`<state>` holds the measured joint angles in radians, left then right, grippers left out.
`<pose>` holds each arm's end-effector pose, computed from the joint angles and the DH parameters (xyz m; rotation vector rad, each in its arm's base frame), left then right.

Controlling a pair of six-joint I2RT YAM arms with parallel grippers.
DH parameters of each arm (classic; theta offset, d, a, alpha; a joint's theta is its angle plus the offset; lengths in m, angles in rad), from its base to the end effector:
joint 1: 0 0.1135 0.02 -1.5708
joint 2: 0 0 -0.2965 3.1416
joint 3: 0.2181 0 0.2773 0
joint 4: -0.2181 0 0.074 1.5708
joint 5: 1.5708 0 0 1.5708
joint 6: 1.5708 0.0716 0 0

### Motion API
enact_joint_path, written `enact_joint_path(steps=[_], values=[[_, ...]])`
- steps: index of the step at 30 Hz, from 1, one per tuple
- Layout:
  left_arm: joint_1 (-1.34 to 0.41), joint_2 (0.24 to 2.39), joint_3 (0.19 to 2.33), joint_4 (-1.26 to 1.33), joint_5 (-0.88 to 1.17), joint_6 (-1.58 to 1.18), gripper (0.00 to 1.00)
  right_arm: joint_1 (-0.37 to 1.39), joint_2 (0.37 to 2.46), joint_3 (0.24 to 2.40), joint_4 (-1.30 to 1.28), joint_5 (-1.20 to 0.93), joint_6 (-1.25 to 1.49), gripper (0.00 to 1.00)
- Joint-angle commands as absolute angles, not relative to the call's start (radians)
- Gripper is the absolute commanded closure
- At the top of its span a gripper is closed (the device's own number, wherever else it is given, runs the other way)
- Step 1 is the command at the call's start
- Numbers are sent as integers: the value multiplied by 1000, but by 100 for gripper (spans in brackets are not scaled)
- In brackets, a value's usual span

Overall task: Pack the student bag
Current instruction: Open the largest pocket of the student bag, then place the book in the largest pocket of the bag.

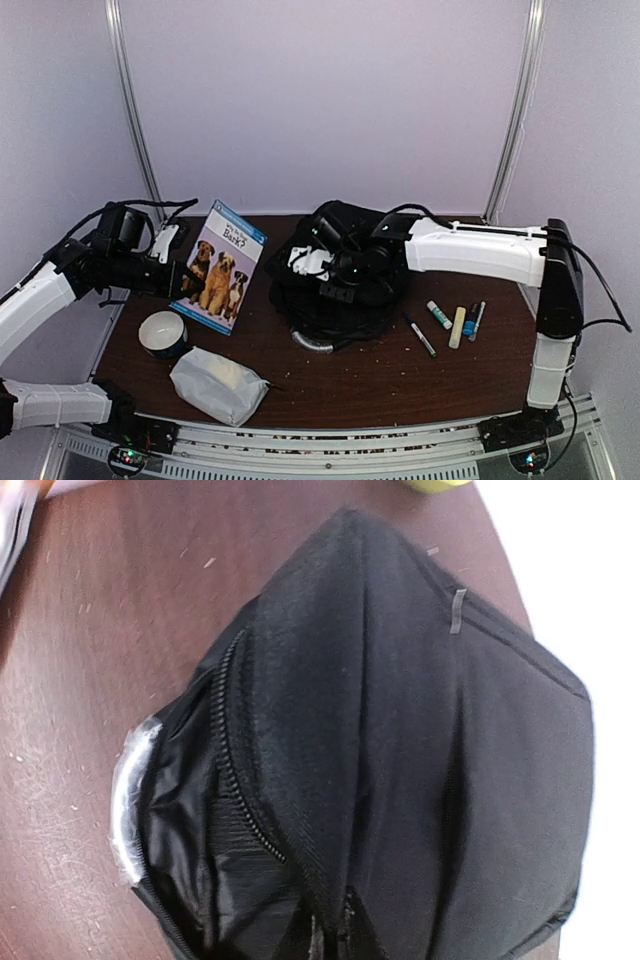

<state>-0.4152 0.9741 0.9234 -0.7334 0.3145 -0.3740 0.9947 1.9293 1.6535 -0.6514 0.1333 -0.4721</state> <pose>0.1992 -0.1120 0.3046 0.2098 2.4251 -0.7430 0.2737 0.4039 0.2592 -1.6233 1.8842 0.0538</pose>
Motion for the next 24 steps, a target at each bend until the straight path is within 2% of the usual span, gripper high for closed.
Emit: enact_joint_path(steps=[1,4,10,16,21,24], values=[[-410,927,893,-698,563,-315,100,940,1840,1734,-682,53,-443,100],[-417,901,884,-716,719,-314,100,916,1815,1759,-694,38,-443,100],[-498,915,869,-671,892,-354,100,881,1775,1765,-684,11,-434,100],[-627,946,787,-545,891,-422,100,845,1766,1771,-688,-36,-415,100],[-727,974,694,-239,918,-546,100,834,1756,1770,-684,-66,-404,100],[-744,1080,691,-115,902,-594,100,834,1736,1750,-663,-87,-393,100]])
